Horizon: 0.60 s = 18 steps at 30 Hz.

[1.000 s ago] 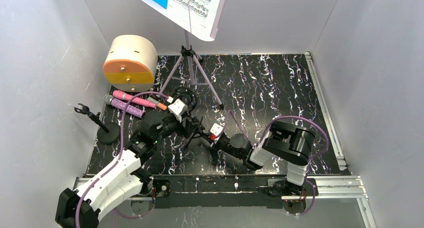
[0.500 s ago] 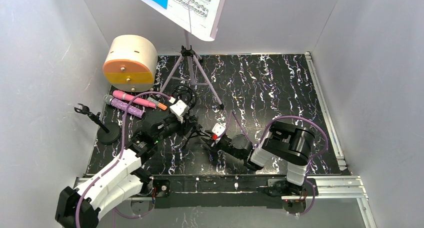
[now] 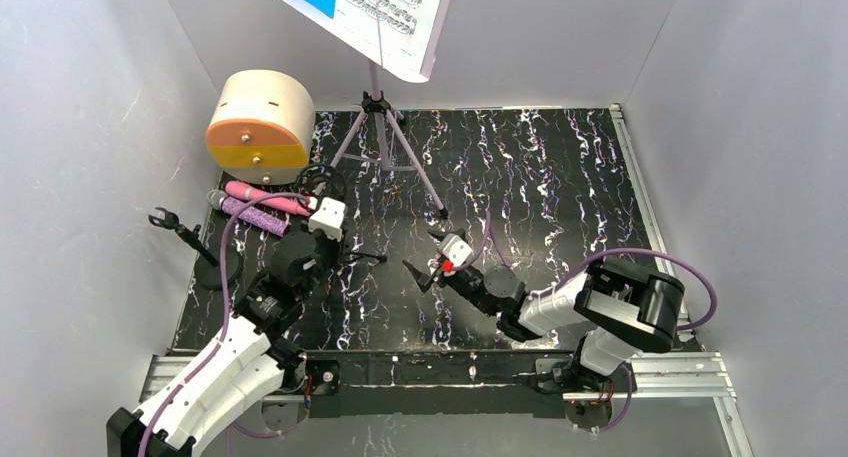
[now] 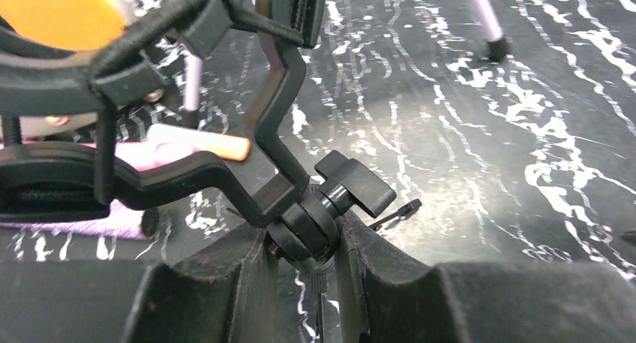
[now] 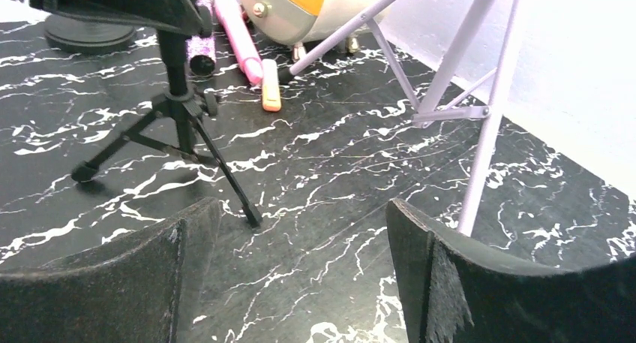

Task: Pack up the instrument practice props
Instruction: Adjust the microphone stand at the center of the board.

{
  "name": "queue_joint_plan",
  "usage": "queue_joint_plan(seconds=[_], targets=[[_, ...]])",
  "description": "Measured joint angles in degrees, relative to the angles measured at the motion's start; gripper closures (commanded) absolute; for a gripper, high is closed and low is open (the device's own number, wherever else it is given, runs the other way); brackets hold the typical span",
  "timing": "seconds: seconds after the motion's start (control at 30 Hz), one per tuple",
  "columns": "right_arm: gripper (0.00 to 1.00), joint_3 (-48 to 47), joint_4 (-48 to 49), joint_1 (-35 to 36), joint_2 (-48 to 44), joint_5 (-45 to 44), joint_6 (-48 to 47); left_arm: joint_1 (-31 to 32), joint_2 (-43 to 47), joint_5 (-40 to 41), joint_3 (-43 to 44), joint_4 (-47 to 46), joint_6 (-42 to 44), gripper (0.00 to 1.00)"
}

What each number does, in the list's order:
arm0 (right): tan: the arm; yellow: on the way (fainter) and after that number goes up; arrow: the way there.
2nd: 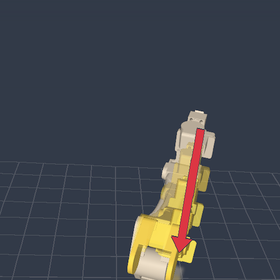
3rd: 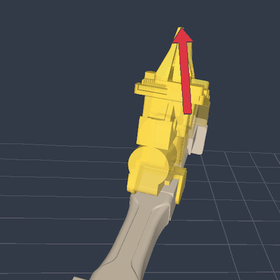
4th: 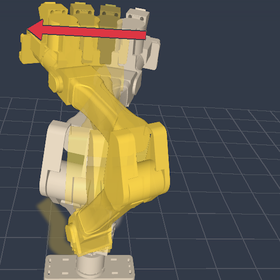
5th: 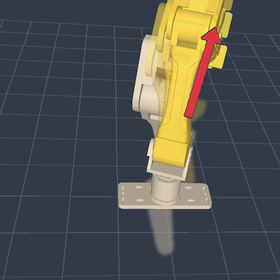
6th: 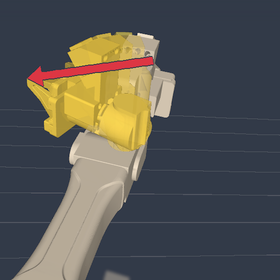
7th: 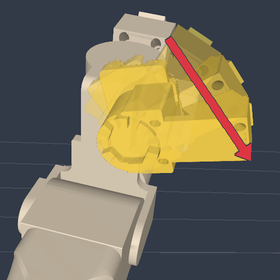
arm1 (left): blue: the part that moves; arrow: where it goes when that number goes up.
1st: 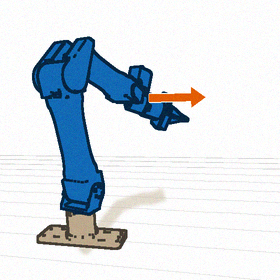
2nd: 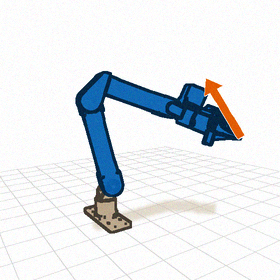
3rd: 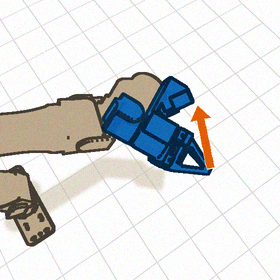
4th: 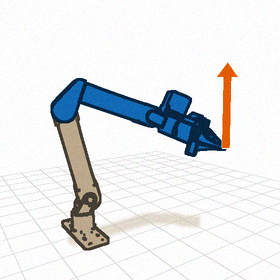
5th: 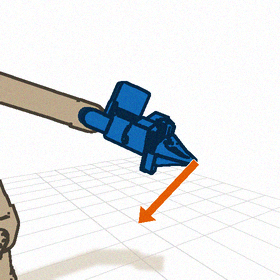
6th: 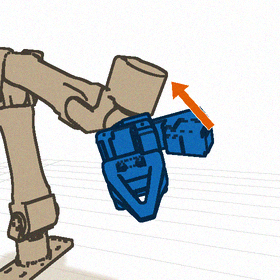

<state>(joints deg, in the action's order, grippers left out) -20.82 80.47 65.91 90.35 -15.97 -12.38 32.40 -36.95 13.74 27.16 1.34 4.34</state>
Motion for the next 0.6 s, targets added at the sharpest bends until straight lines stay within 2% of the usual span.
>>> queue_joint_plan(seconds=[0.6], targets=[[0.08,4.92,2.64,-0.26,0.79,-6.78,-5.09,-0.31,2.03,30.93,-0.09,5.57,-3.65,1.00]])
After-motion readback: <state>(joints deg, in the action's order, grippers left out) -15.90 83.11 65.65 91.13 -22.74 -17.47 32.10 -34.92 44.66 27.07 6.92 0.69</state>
